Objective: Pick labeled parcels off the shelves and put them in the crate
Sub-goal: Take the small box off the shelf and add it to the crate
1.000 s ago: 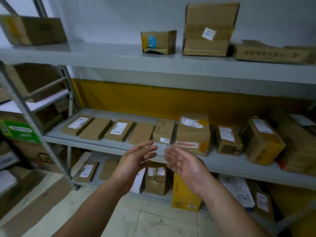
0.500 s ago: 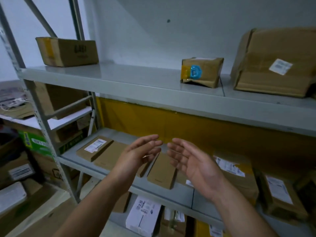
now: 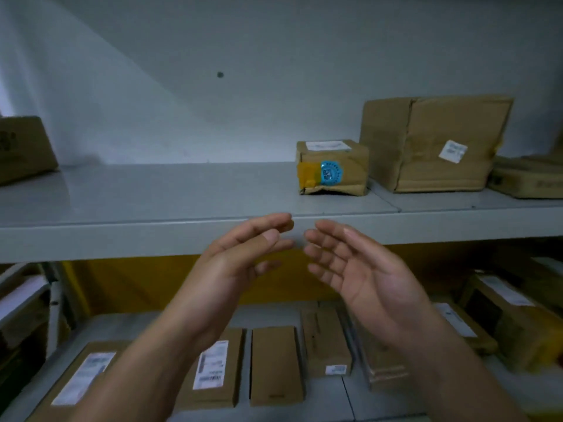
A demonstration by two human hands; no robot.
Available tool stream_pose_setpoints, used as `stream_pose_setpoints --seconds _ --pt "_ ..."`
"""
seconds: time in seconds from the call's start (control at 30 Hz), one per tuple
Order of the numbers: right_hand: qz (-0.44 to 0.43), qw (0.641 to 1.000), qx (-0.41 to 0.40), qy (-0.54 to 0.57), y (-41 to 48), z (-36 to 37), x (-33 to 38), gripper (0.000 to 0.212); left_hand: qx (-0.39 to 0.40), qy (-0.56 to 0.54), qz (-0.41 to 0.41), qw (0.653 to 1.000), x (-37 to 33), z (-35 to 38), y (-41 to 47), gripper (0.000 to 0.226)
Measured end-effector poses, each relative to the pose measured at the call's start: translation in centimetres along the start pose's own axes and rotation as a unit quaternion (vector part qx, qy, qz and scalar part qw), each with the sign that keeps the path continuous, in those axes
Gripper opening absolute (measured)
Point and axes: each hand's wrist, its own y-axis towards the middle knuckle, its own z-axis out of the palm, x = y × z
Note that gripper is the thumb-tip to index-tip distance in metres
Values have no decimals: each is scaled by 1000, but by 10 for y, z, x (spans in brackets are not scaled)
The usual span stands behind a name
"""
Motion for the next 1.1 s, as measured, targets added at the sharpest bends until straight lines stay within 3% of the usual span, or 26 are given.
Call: stream_pose_setpoints --seconds 0.23,0.43,0.63,0.83,0.97,1.1 --pt "-129 978 -114 -117 19 10 54 31 30 8 32 999 -30 3 58 43" --pt "-196 910 -189 -312 58 4 89 20 -4 34 31 999 -38 5 107 25" --pt "-177 851 -211 -447 93 -10 90 33 -68 74 -2 995 -34 7 149 37" --pt "-92 863 -234 -438 111 -14 95 63 -64 137 -79 985 -26 12 171 56" --pt "-57 895 -208 -391 116 -15 93 46 -36 146 -92 984 -21 14 171 39" --pt "-68 907 -188 -369 124 -11 86 28 -75 149 -74 983 -23 8 168 47"
